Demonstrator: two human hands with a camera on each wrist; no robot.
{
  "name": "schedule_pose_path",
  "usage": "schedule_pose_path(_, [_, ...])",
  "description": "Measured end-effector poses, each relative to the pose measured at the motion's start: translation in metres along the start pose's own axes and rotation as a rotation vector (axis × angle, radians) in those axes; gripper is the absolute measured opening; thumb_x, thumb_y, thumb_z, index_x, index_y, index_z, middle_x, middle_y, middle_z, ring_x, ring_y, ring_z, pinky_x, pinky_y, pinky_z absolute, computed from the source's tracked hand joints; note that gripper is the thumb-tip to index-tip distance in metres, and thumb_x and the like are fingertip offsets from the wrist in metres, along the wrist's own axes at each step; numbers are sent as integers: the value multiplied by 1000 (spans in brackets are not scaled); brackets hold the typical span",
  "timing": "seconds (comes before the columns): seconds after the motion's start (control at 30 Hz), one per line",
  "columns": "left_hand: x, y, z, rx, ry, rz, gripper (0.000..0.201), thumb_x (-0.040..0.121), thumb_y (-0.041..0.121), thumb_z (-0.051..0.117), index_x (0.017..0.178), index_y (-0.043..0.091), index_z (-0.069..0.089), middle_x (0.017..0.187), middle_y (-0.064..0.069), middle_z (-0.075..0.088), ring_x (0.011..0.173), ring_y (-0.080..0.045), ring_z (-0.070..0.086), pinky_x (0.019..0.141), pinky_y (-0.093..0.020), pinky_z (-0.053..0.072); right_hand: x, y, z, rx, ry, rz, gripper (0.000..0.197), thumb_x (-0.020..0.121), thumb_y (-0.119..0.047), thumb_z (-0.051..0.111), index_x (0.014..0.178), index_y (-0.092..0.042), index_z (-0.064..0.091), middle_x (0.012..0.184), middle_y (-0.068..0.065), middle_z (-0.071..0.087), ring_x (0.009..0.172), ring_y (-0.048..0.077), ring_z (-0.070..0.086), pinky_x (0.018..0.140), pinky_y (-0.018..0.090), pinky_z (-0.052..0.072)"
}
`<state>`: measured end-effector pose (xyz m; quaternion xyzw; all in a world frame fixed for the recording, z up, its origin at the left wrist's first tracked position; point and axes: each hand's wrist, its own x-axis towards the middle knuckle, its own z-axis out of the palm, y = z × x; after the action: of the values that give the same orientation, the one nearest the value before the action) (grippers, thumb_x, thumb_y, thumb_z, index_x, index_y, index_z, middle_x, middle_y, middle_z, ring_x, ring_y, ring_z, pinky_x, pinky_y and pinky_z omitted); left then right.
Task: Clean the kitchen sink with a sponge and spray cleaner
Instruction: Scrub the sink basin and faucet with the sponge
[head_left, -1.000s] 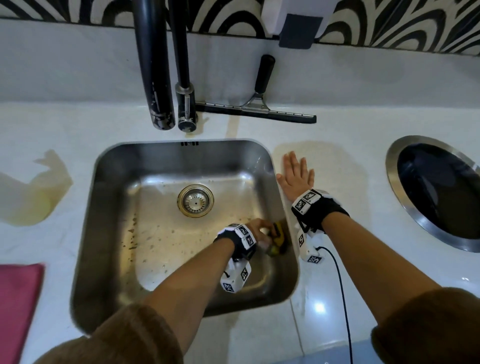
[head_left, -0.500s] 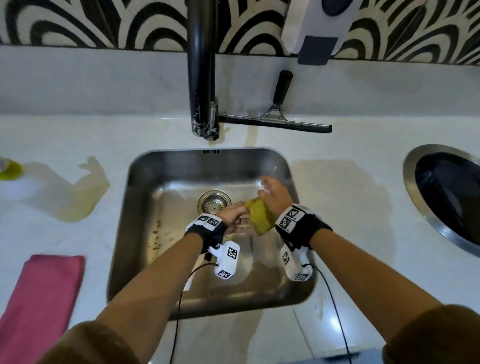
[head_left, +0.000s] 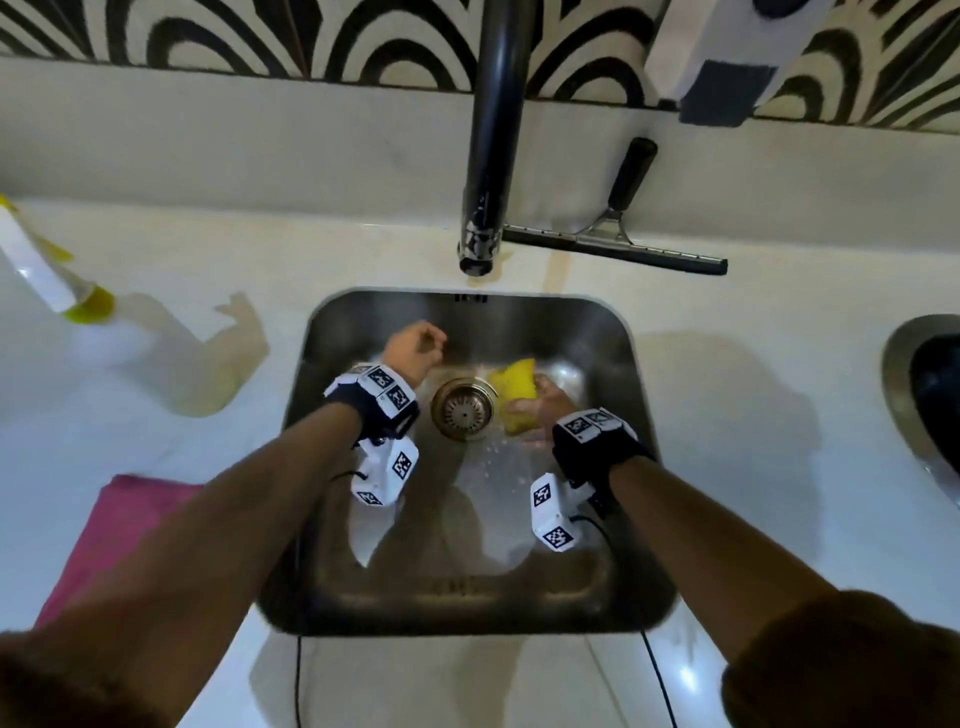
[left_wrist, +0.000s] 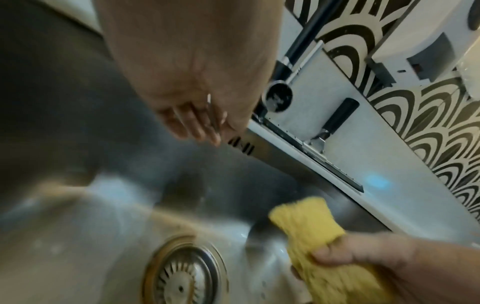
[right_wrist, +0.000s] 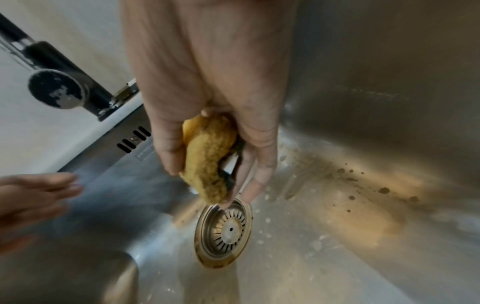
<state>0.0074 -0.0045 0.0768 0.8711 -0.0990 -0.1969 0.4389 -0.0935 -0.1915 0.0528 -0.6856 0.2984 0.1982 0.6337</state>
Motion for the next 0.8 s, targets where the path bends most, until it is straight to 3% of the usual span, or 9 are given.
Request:
schedule_pose_path(0.1, [11,2,-47,402,241,75,26,84,11,56,111,7,58,117,-16,56,111,-34,50,96,-45,43,19,7,-8,30,70,74,23,81,-16,65,95,-27,50,77,-3,50,59,15,54,56,30,52])
schedule_pose_path(0.17, [15,0,-72,575,302,95,33,89,20,52,121,9,51,127,-14,48,119,-33,43,96,-44,37,29,7,-10,57,131,103,15,71,-24,66,72,-22,51,67,0,52,54,18,52,50,25,46])
schedule_pose_path(0.23, [20,-11,-88,667,309,65,40,94,25,45,132,11,43,140,-11,40,131,-30,35,104,-45,30,37,7,-7,101,198,84,20,65,-35,58,68,-16,50,52,0,56,52,22,52,47,18,42])
schedule_pose_path(0.33, [26,-31,-100,747,249,-23,49,100,29,32,147,13,25,156,-4,20,146,-26,13,116,-48,15,53,20,-14,121,341,95,28,86,-37,47,70,-15,50,48,1,56,53,21,54,53,22,47])
schedule_pose_path(0.4, [28,-40,-101,752,252,-35,50,102,31,26,150,16,19,159,0,12,148,-25,6,118,-49,9,62,22,-17,29,334,113,26,90,-43,43,80,-22,55,67,1,63,70,17,58,66,29,46])
schedule_pose_path(0.43, [28,-42,-100,750,265,-30,50,102,31,25,150,18,18,159,2,11,148,-24,4,118,-49,8,67,21,-17,-56,328,118,20,93,-39,43,97,-24,57,91,6,64,90,18,58,78,32,46])
schedule_pose_path(0.5, [29,-46,-95,765,304,-24,50,103,33,22,150,20,17,160,3,10,148,-23,4,117,-51,8,78,21,-14,-238,505,100,44,97,-26,43,132,0,41,133,20,46,126,31,44,103,38,35])
schedule_pose_path(0.57, [29,-47,-91,804,343,-28,50,102,33,18,150,20,16,159,3,11,148,-23,5,117,-54,10,85,18,-9,-375,655,56,50,94,-22,50,133,7,35,136,28,41,129,40,40,105,42,29])
schedule_pose_path(0.8, [30,-48,-89,834,341,-30,49,103,33,13,151,21,14,160,3,9,148,-24,1,117,-54,7,107,26,-18,-750,495,169,70,89,-28,60,145,-5,24,152,18,20,137,38,28,110,45,28])
